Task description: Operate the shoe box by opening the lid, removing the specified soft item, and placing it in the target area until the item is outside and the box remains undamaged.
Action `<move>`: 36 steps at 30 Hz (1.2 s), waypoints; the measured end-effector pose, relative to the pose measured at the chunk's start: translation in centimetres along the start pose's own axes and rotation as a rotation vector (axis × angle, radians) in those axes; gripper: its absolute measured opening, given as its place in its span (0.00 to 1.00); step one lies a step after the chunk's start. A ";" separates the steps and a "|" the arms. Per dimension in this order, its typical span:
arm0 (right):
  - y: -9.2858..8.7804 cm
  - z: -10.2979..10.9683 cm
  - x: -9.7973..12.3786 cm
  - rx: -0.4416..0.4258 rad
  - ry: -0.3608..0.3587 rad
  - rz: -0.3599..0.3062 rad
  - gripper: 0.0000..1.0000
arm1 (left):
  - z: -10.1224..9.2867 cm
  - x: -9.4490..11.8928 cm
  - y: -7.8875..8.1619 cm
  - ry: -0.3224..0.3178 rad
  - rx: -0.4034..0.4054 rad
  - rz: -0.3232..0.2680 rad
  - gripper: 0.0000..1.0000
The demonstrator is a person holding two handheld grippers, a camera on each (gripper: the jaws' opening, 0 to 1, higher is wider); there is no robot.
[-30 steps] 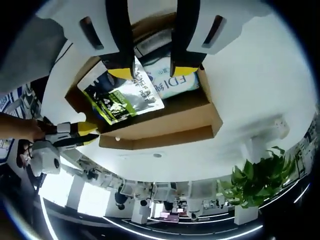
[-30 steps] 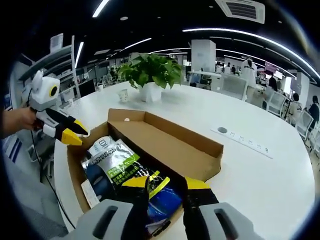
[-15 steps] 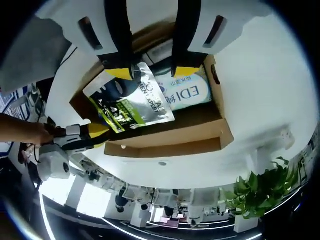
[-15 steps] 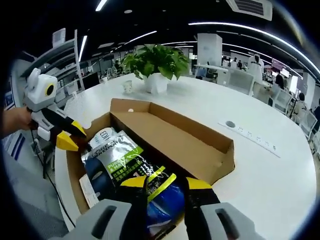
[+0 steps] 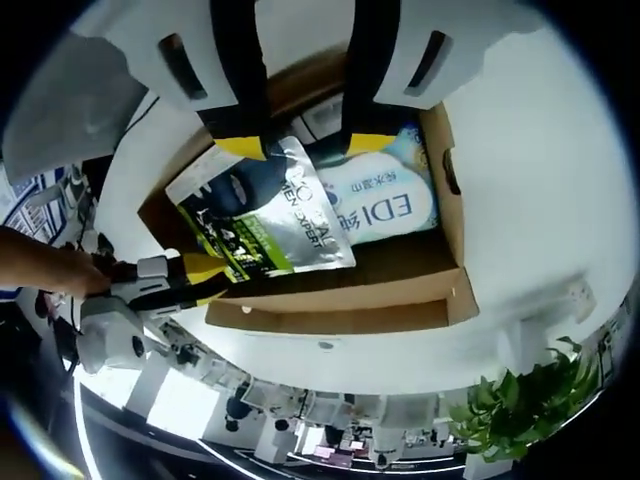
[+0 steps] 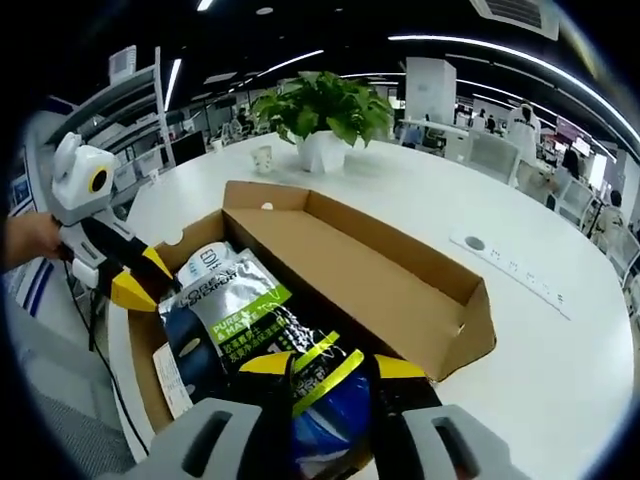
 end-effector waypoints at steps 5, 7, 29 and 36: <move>0.0 0.1 -0.5 0.021 -0.002 0.043 0.25 | 0.0 -0.8 -0.4 -0.011 0.035 0.025 0.25; -0.1 0.2 -0.7 -0.008 0.011 0.057 0.25 | -0.1 -1.0 -0.5 -0.020 0.052 0.026 0.24; 0.0 -0.1 -1.2 -0.070 0.000 0.121 0.24 | -0.4 -1.7 -0.5 -0.055 0.070 0.029 0.05; 0.2 -0.8 -0.6 -0.168 -0.004 0.068 0.07 | -0.4 -1.5 -0.6 -0.063 0.077 0.046 0.01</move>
Point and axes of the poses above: the point that each gripper's makers call its tool centre point, and the gripper's own axes: x roughly backward along the fingers, z roughly to its left, y roughly out of its top, the point moved 6 cm from there along x, roughly backward along the fingers, and after that the axes turned 2 degrees about x, right-handed, at the moved point
